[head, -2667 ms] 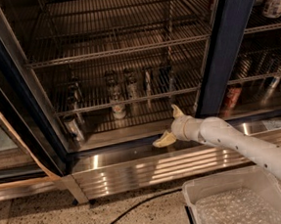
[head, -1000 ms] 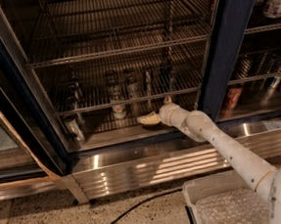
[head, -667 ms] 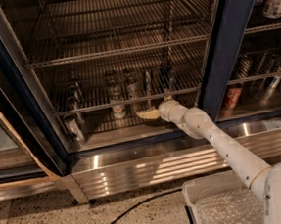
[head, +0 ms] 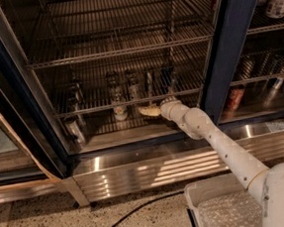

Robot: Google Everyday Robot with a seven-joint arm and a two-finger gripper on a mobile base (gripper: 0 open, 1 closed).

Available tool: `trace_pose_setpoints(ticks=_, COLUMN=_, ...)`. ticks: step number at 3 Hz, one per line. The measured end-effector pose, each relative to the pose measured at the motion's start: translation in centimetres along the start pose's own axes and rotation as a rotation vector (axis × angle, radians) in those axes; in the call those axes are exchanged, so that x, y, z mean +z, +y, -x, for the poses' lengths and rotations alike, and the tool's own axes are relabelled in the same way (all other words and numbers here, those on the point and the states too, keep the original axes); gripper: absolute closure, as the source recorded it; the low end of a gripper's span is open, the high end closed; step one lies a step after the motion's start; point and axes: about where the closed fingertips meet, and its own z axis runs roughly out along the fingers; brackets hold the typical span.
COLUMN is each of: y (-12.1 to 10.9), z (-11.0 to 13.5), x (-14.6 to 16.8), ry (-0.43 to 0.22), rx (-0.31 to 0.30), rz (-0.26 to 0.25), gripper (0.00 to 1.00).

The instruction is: Pick redbull can from bottom shelf of fridge

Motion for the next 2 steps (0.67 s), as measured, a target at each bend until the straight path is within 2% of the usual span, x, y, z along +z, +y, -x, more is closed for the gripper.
trace_pose_setpoints(ticks=1, y=0.00, z=0.00, x=0.00, ry=0.000, rx=0.000, rz=0.000, gripper=0.23)
trace_pose_setpoints(ticks=2, y=0.01, z=0.00, x=0.02, ry=0.000, rx=0.000, rz=0.000, gripper=0.17)
